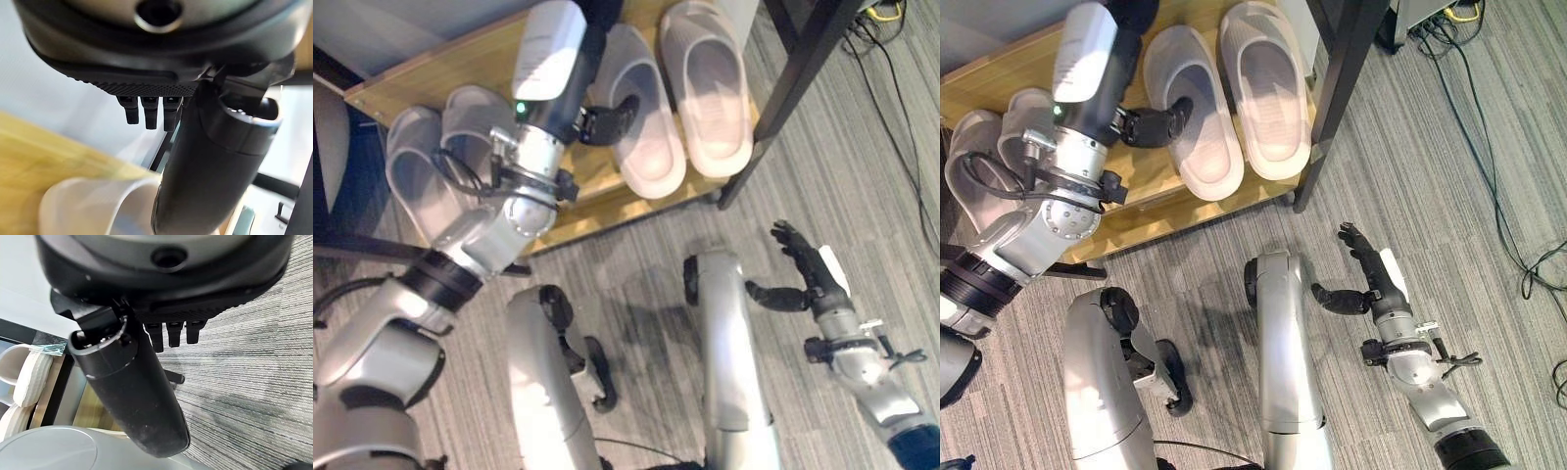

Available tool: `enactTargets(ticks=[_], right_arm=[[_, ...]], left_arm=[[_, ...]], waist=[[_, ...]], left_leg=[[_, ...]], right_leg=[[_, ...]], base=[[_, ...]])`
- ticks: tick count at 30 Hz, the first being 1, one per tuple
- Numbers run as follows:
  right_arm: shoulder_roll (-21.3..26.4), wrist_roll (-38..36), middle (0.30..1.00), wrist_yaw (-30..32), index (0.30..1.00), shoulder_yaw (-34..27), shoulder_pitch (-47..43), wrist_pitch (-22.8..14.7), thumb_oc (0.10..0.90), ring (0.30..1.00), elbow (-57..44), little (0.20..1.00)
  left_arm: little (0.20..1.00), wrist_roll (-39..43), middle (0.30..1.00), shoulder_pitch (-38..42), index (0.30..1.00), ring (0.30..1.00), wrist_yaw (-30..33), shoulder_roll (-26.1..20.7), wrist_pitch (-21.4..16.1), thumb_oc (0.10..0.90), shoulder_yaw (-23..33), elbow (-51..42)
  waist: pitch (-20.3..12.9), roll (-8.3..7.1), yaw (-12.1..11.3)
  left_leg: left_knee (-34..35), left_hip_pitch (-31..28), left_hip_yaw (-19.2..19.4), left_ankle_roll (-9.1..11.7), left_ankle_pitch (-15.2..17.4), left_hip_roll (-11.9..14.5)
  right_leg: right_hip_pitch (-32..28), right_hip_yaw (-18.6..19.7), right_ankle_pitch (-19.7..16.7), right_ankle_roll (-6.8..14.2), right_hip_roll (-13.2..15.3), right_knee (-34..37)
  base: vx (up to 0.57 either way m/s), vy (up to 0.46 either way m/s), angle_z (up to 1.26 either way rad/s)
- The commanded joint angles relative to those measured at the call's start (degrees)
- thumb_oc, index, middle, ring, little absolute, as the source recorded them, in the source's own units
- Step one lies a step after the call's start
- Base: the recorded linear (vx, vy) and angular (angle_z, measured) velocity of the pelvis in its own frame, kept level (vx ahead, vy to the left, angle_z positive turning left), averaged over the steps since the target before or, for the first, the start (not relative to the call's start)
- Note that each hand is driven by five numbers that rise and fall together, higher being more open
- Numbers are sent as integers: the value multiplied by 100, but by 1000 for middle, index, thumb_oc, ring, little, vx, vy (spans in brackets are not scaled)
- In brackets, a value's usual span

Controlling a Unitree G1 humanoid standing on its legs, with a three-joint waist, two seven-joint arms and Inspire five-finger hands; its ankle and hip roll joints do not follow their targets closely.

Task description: Arrange the slippers neatly on the shoe rack.

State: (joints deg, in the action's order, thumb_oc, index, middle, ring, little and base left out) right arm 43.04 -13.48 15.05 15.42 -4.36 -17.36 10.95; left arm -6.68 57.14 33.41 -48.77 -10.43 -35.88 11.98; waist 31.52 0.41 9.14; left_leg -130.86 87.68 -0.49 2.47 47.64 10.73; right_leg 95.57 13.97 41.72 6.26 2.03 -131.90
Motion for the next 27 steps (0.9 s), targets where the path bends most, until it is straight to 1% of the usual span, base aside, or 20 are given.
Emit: enactTargets(ticks=[1, 3, 4, 5, 6, 11, 19, 21, 27], right_arm=[[82, 245, 900, 313, 900, -395, -111, -394, 800, 900, -899, 900], [43, 311, 900, 333, 900, -418, -95, -316, 800, 900, -915, 900], [11, 344, 900, 342, 900, -433, -93, -278, 800, 900, -910, 900], [-30, 370, 900, 346, 900, -446, -93, -206, 800, 900, -908, 900], [-26, 370, 900, 346, 900, -442, -93, -204, 800, 900, -910, 900], [-65, 365, 900, 328, 900, -453, -115, -107, 800, 900, -899, 900], [-91, 380, 900, 327, 900, -421, -182, -63, 800, 900, -884, 900], [-96, 396, 900, 348, 900, -402, -208, -47, 800, 900, -881, 900], [-126, 445, 900, 376, 900, -383, -215, -29, 800, 900, -876, 900]], left_arm=[[900, 933, 900, 241, 900, 900, 362, -223, -635, 800, 796, -508], [900, 1395, 900, -147, 900, 900, 179, -143, -757, 800, 1086, -763], [900, 1609, 900, -267, 900, 900, 102, -60, -801, 800, 1138, -822], [900, 1975, 900, -547, 900, 900, -109, 65, -857, 800, 1247, -960], [900, 1983, 900, -562, 900, 900, -119, 62, -853, 800, 1263, -972], [900, 2587, 900, -1025, 900, 900, -435, 354, -858, 800, 1393, -1059], [900, 2663, 900, -1269, 900, 900, -657, 704, -675, 800, 1309, -853], [900, 2719, 900, -1242, 900, 900, -695, 870, -645, 800, 1261, -709], [900, 2670, 900, -1193, 900, 900, -776, 1129, -549, 800, 1098, -514]], waist=[[-172, -20, -140], [-172, 9, -155], [-172, 7, -170], [-172, 2, -191], [-172, 5, -186], [-172, -4, -220], [-172, -32, -217], [-172, -32, -202], [-172, -26, -165]], left_leg=[[299, 227, -229, -35, -309, -393], [290, 227, -239, -21, -301, -407], [296, 227, -243, -20, -301, -413], [299, 227, -250, -7, -295, -425], [297, 227, -251, -7, -295, -425], [308, 227, -270, 26, -304, -436], [335, 227, -275, 58, -310, -434], [344, 227, -279, 55, -314, -439], [381, 227, -275, 40, -330, -458]], right_leg=[[-562, 186, 439, -309, 592, -455], [-562, 177, 443, -323, 604, -469], [-562, 176, 448, -325, 612, -468], [-562, 172, 460, -339, 629, -479], [-562, 173, 461, -339, 629, -481], [-562, 158, 485, -377, 661, -511], [-562, 153, 504, -404, 680, -527], [-562, 157, 500, -408, 676, -528], [-562, 165, 511, -390, 687, -494]], base=[[0, 0, 0], [0, 0, 0], [-7, -49, 3], [-5, -39, 3], [-9, -43, 3], [-5, -29, 6], [-5, -23, 5], [0, 0, 0], [0, 0, 0]])
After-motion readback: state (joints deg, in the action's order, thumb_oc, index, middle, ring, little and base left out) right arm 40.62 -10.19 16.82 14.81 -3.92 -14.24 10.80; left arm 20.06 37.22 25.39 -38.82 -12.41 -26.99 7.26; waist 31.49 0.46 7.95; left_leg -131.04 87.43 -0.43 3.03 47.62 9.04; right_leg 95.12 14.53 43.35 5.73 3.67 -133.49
